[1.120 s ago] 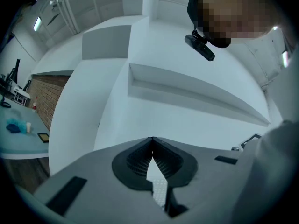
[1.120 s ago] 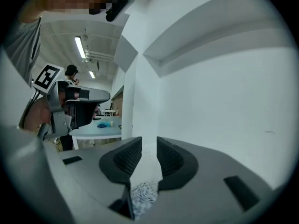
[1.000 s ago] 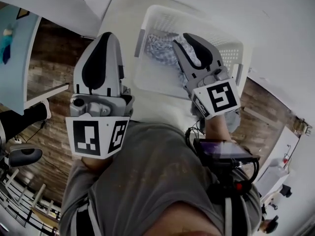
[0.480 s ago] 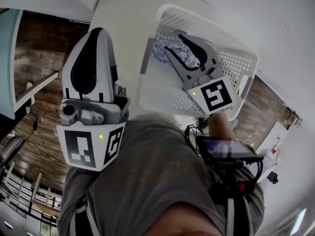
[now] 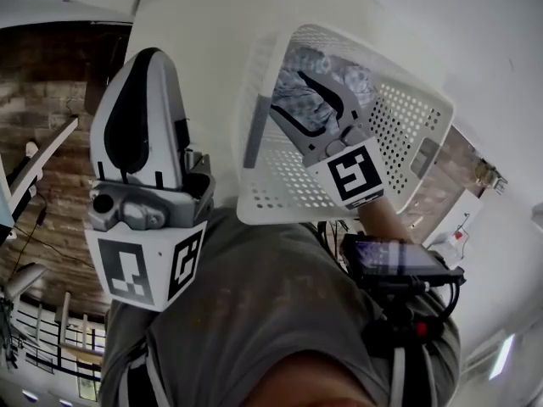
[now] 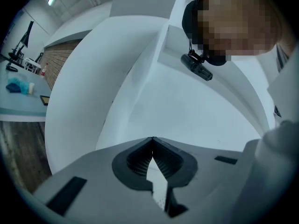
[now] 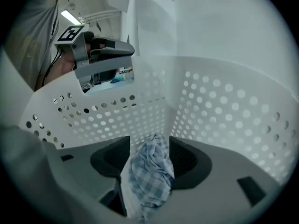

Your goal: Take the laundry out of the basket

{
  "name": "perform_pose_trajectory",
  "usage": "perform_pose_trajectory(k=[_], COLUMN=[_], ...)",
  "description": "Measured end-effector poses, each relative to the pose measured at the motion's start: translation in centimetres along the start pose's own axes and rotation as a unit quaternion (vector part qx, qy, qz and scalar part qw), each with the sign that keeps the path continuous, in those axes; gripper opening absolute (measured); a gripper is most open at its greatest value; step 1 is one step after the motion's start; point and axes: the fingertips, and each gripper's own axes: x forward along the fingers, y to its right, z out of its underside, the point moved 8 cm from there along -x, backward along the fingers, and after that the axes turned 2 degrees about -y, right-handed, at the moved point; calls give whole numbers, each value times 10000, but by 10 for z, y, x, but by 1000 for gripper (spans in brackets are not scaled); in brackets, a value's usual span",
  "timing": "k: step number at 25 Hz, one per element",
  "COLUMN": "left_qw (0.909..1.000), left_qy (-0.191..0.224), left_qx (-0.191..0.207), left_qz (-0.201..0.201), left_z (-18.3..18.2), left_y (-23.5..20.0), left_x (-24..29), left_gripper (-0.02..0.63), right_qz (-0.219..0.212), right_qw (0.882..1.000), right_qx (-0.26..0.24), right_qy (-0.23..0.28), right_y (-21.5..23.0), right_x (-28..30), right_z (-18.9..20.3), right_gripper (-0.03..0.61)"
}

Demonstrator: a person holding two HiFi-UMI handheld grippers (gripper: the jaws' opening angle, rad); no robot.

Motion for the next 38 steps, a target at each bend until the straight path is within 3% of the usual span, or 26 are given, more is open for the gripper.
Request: perform_pose_trajectory(k=[7,14,15,18,20,24,30,34,38], left_qw=[9994,9989,9989,9989,9989,9996,9999,9990,9962], left_qy=[-215,-283,-287,-280,-254,-107,160,332,639], left_qx=[-260,-362,-368,-372,-356,-235,38,270,554], left_qz=[74,-47,-61,-105,-142,-136,41,94,192], left_z=[12,16,16,17,15,3,-15,-25,-41], left_y=[-16,-32,-33,-34,-35,-25,7,30,50], left_x=[13,15,15,13,11,5,-6,-19,-48], left_gripper=[9,9,9,9,9,9,9,9,8], right_qz=[-157,-61,-30,76,80,106,699,1073,1445], right_qw=[9955,9902,9885,9843,9855,9937,9971,9932,9816], right_qx=[-553,-832,-934,-1169,-1099,-606,-191,210,462], right_qy=[-754,-1121,-1190,-1321,-1293,-935,-216,402,1158], right_y=[-8,-9,-10,-9,-6,6,25,31,24], right_x=[24,40,42,42,40,24,-22,-55,-88], right_z=[14,18,19,20,19,10,-2,-3,-13], right_gripper=[278,278,266,122,65,46,44,43,43])
